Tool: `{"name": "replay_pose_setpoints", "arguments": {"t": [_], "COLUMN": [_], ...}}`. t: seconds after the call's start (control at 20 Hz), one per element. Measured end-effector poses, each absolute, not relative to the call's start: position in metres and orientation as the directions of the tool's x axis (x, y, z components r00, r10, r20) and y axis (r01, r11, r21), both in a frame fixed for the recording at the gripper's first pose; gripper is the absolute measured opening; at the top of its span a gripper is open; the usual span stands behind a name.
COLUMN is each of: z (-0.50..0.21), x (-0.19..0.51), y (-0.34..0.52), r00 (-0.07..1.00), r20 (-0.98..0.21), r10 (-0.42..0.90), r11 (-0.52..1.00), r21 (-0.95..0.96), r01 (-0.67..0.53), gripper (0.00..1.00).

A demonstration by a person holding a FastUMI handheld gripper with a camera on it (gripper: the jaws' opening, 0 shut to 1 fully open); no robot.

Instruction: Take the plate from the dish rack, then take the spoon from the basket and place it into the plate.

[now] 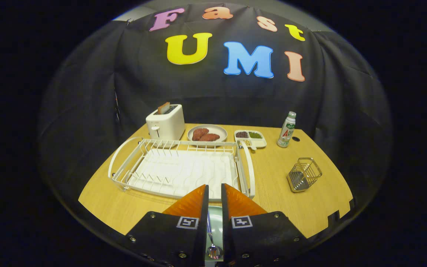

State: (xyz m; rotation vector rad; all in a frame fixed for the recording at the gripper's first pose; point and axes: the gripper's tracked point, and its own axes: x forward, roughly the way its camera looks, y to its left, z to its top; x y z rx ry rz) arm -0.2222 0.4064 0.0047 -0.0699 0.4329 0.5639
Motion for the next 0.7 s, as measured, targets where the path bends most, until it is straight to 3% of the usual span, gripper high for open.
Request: {"name": "replay_pose_setpoints", "arguments": {"t": [0.4,0.7], "z": [0.129,0.173], "x": [-0.190,-0.176], "y": [0.388,0.363], "r00": [0.859,0.896], "r20": [-0.154,-0.052], "r10": [0.489,0.442], "r11": [0.872,0.896], "r21": [0.060,0.067], "r01": [-0.486,-0.438], "gripper": [0.18,0.18]}}
